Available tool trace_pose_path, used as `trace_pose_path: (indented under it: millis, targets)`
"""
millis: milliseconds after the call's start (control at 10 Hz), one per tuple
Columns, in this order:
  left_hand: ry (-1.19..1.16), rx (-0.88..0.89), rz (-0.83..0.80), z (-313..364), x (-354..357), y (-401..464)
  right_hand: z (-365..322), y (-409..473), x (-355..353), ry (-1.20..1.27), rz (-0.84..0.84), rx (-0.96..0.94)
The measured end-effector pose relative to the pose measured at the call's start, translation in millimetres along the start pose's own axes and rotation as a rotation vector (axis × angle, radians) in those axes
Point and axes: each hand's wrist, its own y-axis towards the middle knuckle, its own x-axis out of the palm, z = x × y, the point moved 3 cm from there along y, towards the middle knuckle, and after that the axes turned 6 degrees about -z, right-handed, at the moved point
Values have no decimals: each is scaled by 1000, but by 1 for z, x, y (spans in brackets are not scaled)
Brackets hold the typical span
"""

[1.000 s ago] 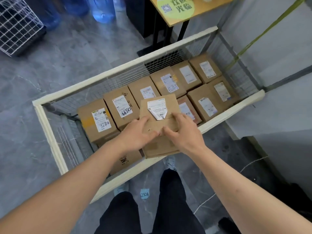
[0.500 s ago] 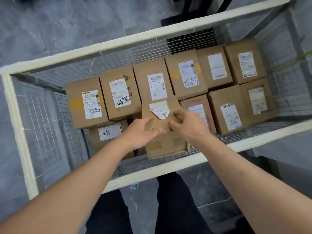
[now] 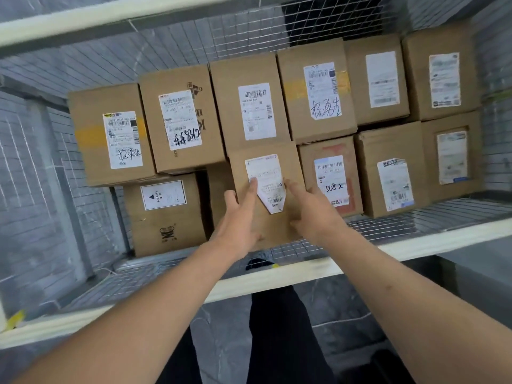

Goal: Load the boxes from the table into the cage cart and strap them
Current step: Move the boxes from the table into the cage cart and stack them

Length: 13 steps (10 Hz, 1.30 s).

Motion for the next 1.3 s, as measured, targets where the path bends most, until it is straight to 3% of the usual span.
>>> trace_pose_path:
  millis: [300,400,500,600,700,900,1300]
  targets:
    - [119,-8,29,-10,16,45,14,38,21,-93,-152,6]
    - [223,-20,73,-17,21,56,10,45,22,-197,-119,14]
    - [373,20,125,-17,18,59,2,48,20,-323,28,-11]
    - [606,124,106,-10,12,59,-1,54,23,-392,77,-93]
    - [628,159,69,-4,3,61,3,60,29,-430,49,-164]
    - [642,229,22,16,-35,39,-16,27,8,-229,85,-141]
    - [881,543,151,72,-133,-117,-91,-153,-20,-20,505,20]
